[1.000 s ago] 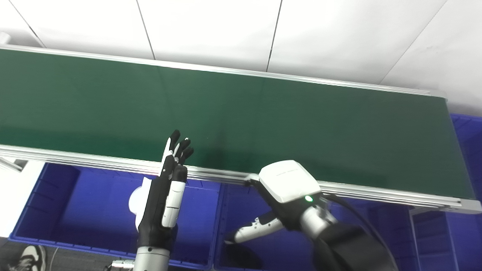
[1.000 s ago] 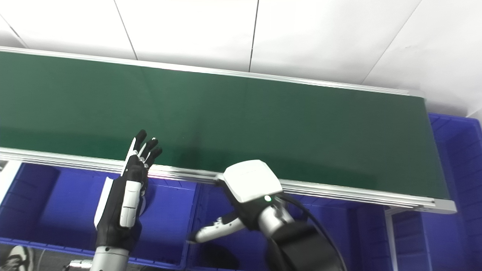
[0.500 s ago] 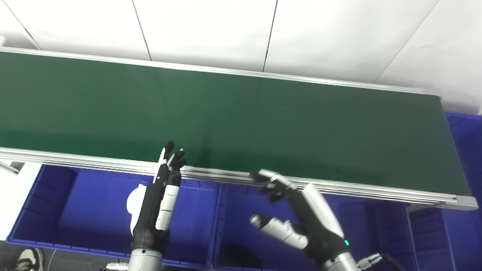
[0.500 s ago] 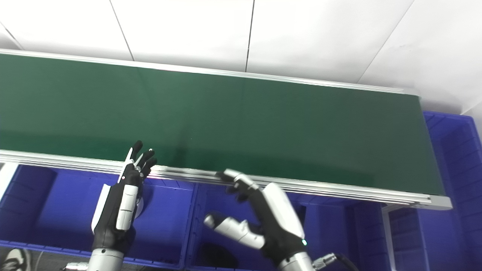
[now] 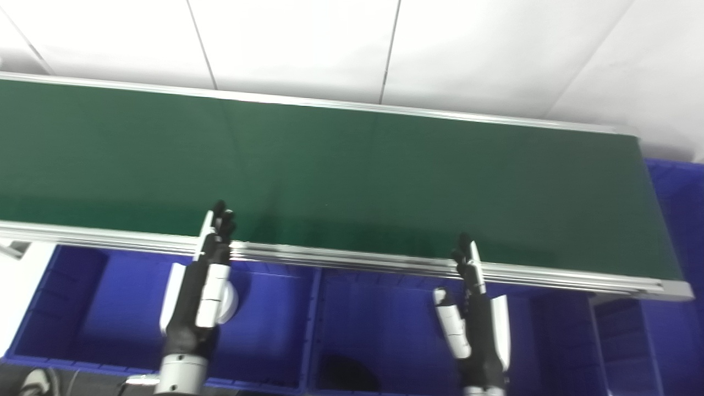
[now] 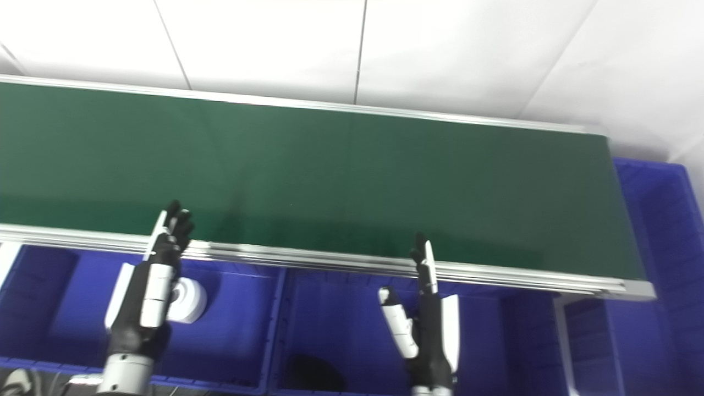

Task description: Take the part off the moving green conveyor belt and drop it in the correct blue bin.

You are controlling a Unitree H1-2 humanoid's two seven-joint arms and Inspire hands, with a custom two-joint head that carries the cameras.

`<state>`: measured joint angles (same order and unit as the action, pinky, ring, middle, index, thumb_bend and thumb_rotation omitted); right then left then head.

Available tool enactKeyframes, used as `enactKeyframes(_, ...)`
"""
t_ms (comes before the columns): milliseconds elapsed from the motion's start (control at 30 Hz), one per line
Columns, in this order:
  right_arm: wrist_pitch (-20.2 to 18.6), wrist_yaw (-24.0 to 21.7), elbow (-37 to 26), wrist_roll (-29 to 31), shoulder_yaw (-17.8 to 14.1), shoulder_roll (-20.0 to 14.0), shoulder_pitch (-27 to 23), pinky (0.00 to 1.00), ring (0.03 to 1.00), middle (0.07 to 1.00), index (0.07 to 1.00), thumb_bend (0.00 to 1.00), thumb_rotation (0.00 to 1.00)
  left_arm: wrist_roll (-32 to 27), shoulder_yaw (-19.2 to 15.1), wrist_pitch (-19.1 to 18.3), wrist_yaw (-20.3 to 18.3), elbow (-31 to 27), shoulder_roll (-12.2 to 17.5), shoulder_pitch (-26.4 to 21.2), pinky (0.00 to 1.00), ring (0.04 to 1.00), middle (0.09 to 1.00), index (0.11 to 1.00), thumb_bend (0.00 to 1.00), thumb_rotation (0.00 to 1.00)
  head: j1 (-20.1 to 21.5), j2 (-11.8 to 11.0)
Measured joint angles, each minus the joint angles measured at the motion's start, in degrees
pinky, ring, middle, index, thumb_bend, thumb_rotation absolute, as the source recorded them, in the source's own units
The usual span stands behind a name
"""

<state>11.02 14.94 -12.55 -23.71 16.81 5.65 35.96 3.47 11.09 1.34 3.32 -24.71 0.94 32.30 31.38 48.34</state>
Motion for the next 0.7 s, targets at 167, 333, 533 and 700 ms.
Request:
enactKeyframes(167,1.01,3.47,0.70,-0.05,0.45,-0.11,-0.20,0.97,0.958,0.988,0.973,0.69,1.00,0.02,0.01,1.17,-0.06,1.49,-0.13,-0.79,1.00,0.961,0.978,1.000,0.48,1.00,-0.17,0.26)
enactKeyframes(333,1.19,4.92,0.69,-0.06,0.63,-0.19,-0.24,0.96,0.959,0.989,0.975,0.68,1.00,0.04,0.00,2.22,-0.08,1.50,-0.12,-0.78,1.00,0.974,0.989,1.000,0.54,1.00,0.00,0.61)
enactKeyframes(533,1.18,5.16,0.67,-0.16,0.75,-0.27,-0.27,0.95,0.952,0.985,0.979,0.67,1.00,0.04,-0.10,2.51,-0.50,1.49,-0.10,-0.78,1.00,0.976,0.986,1.000,0.54,1.00,0.97,1.67)
enactKeyframes(700,1.18,5.16,0.61,-0.32,0.94,-0.39,-0.31,0.96,0.952,0.987,0.985,0.67,1.00,0.16,-0.03,2.49,-0.62,1.30,-0.14,-0.70,1.00,0.991,0.997,1.000,0.54,1.00,-0.79,1.93)
